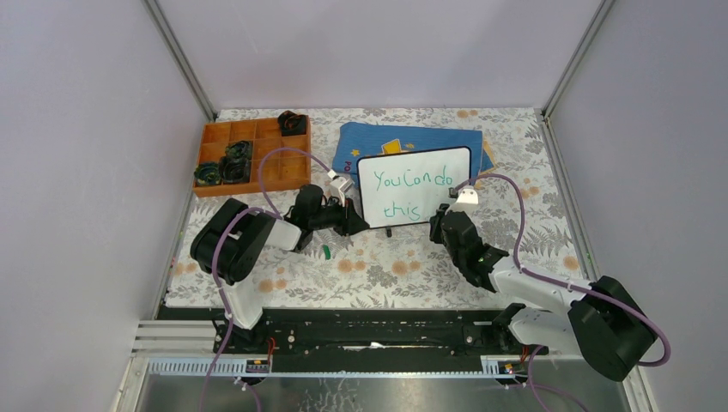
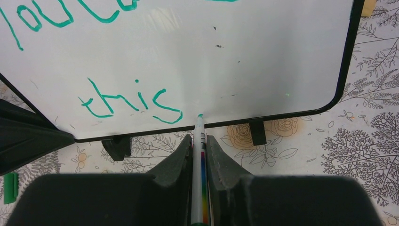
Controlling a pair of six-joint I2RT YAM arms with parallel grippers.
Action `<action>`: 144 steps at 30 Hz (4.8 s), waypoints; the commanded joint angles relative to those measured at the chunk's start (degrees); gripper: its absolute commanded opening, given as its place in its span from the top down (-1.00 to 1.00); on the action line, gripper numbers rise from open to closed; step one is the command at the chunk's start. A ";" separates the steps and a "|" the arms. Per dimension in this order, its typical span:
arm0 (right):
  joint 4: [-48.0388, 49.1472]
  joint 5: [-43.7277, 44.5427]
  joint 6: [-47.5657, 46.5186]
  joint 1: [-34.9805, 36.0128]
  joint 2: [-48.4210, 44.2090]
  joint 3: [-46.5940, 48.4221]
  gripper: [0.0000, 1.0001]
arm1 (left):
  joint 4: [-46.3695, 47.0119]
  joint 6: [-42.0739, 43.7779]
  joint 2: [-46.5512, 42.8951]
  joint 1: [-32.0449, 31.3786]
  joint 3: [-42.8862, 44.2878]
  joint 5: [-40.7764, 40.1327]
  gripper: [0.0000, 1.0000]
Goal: Write a sentence on the whiteboard
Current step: Write a sentence on the whiteboard, then close the whiteboard marker at the center of the board.
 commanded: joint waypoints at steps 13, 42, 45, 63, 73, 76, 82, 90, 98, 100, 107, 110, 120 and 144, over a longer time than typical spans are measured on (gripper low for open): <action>-16.60 -6.23 -0.84 -0.53 -19.84 1.81 1.00 | -1.04 2.06 -2.82 -0.18 0.80 -1.94 0.32; -39.86 -15.92 -3.47 -0.53 -37.45 12.43 1.00 | -51.77 -13.25 -50.93 1.48 0.84 -47.27 -0.90; -36.87 -16.35 -4.14 -0.53 -36.20 13.34 1.00 | -52.92 -19.32 -57.83 3.19 -1.90 -45.87 -0.97; -26.74 -22.69 -4.18 -0.53 -23.36 19.07 1.00 | -65.95 -21.46 -49.38 6.34 1.07 -37.07 -0.96; -32.16 -20.88 -4.11 -0.57 -29.30 15.17 1.00 | -64.14 -24.90 -43.85 0.17 -1.72 -39.50 -0.72; -32.64 -20.40 -3.95 -0.53 -30.03 14.29 1.00 | -65.40 -26.22 -38.97 -4.88 0.90 -44.97 -0.67; -33.10 -20.33 -3.89 -0.54 -31.09 13.72 1.00 | -66.57 -31.30 -30.80 -8.40 4.45 -50.97 -0.47; -34.68 -18.55 -5.02 -0.53 -33.76 12.85 1.00 | -72.50 -34.65 -22.46 -10.95 10.33 -53.97 -0.26; -34.62 -18.13 -5.33 -0.53 -34.83 12.58 1.00 | -74.32 -38.01 -16.98 -12.63 13.12 -53.90 -0.11; -34.81 -17.94 -5.40 -0.53 -35.33 12.51 1.00 | -74.74 -38.00 -15.69 -12.66 13.80 -54.25 -0.08; -35.06 -17.50 -5.17 -0.53 -36.72 11.81 1.00 | -75.88 -37.27 -13.32 -12.66 14.88 -54.98 -0.03; -34.94 -17.31 -5.16 -0.52 -36.94 11.69 1.00 | -75.90 -36.80 -12.55 -12.65 15.04 -54.79 -0.01; -34.99 -17.12 -4.99 -0.53 -37.31 11.53 1.00 | -75.90 -36.23 -11.24 -12.61 14.96 -54.76 0.10; -34.73 -16.96 -4.86 -0.53 -37.53 11.23 1.00 | -75.73 -34.97 -9.56 -14.03 13.07 -55.93 0.60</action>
